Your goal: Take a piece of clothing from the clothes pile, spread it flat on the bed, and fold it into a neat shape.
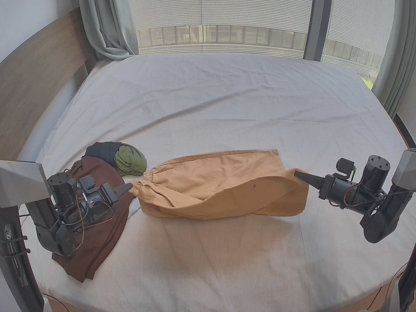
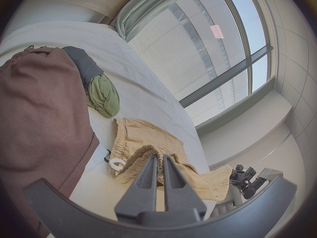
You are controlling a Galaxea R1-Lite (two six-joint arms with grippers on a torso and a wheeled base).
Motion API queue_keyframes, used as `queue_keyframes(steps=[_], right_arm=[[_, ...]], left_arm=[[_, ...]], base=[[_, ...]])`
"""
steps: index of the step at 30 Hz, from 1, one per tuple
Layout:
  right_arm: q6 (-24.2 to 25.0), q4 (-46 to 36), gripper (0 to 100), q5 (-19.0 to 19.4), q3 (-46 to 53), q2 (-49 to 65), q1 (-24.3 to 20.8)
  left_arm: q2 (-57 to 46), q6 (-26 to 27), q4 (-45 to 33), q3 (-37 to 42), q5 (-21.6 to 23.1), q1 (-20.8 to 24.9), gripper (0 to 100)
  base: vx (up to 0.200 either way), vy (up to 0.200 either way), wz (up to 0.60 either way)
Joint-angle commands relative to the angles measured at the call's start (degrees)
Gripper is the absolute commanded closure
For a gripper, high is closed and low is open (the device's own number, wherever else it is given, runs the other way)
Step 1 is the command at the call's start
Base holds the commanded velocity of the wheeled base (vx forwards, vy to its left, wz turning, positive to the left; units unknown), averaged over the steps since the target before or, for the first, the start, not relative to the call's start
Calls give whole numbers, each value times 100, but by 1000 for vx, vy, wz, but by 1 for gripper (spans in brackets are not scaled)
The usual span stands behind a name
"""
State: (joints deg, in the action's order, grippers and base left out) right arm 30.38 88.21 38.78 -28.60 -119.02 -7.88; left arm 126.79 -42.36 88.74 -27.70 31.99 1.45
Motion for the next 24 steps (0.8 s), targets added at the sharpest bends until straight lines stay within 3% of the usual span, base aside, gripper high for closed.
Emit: queue_keyframes(steps=[1,10,24], right_arm=[[109,3,100,-239,-436,-298,-12],[223,3,100,-318,-1025,-596,40],[425,-138,100,-309,-1948,-1036,304]], left_arm=[[12,-150,3,-139,-228,110,100],[82,-580,-5,-553,-720,189,100],[355,-615,3,-869,-1248,330,100]], base=[[0,0,0],[0,0,0],[0,0,0]])
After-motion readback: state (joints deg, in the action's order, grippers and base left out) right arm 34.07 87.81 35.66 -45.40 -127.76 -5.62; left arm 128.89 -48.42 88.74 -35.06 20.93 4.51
